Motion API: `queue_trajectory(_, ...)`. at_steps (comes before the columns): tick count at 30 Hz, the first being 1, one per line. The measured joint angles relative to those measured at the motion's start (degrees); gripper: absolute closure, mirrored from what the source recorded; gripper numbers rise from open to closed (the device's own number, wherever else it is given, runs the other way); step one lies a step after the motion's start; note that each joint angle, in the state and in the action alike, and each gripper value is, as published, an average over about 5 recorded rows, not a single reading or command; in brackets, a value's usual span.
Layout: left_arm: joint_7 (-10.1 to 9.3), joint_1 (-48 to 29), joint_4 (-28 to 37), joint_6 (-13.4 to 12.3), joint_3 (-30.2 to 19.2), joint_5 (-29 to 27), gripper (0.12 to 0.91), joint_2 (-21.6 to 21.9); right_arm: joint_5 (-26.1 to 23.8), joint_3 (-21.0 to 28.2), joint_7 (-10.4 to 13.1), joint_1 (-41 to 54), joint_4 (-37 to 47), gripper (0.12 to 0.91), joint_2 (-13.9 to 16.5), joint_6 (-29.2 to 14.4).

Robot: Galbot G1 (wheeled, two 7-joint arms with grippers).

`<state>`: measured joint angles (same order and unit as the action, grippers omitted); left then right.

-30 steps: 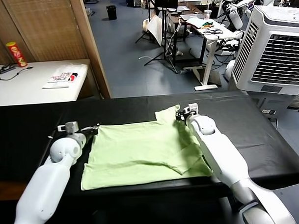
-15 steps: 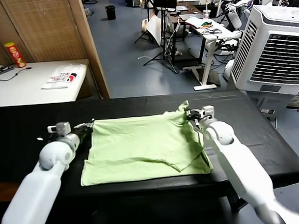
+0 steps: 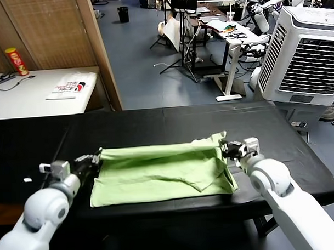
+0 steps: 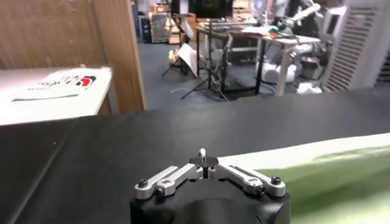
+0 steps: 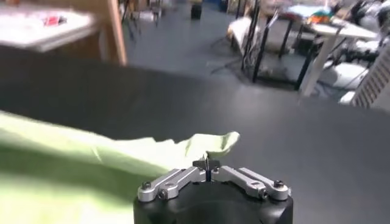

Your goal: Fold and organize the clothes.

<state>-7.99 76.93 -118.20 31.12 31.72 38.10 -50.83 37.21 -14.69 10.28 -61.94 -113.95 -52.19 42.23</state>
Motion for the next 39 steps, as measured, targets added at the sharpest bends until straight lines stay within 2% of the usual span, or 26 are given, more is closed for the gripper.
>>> queue_trajectory(5,0.21,5.1,-1.8,0.3,1.2,-1.7,0.903,-0.5,0.2,-0.2,-0.3,-2.1,-1.1,0.891,0.1,0.0)
queue_trajectory(7,0.19,6.3,-2.1,0.8,1.3,-1.9,0.903,-0.9,0.5,-0.6,-0.6,-2.8,-1.7,0.841,0.3,0.0)
queue_trajectory(10,0.13,7.5,-2.6,1.6,1.6,-1.8,0.869,-1.3,1.2,-1.7,-0.9,-3.8,-2.9,0.692,0.8,0.0)
queue_trajectory(12,0.12,8.0,-3.1,2.1,1.9,-1.5,0.792,-1.4,1.5,-2.7,-0.8,-4.5,-3.9,0.575,1.2,0.0)
queue_trajectory(16,0.10,8.3,-3.6,2.7,2.5,-0.9,0.575,-1.3,1.4,-5.1,-0.1,-4.7,-5.1,0.360,1.3,0.0)
queue_trajectory(19,0.08,7.6,-3.1,2.2,2.7,-0.5,0.408,-1.5,0.2,-5.9,0.6,-3.2,-4.1,0.254,0.6,-0.5)
queue_trajectory(21,0.07,6.7,-2.2,1.2,2.6,0.1,0.310,-1.9,-0.9,-5.7,0.4,-1.7,-2.7,0.235,-0.3,-1.4)
queue_trajectory(24,0.12,4.4,0.2,-0.5,2.1,1.3,0.243,-2.9,-2.9,-4.7,-0.4,1.1,0.5,0.228,-2.0,-3.3)
queue_trajectory(28,0.07,0.5,4.6,-0.9,0.8,3.0,0.233,-4.8,-5.5,-2.6,-1.4,5.1,6.4,0.227,-5.2,-4.9)
queue_trajectory(34,-0.07,-3.6,10.1,-0.4,-0.8,6.2,0.232,-7.4,-7.4,-1.1,-1.5,8.7,14.0,0.236,-10.0,-5.9)
queue_trajectory(39,0.07,-5.3,12.9,-0.3,-1.4,6.6,0.234,-9.2,-8.7,-1.1,-1.6,9.2,17.4,0.319,-12.7,-6.7)
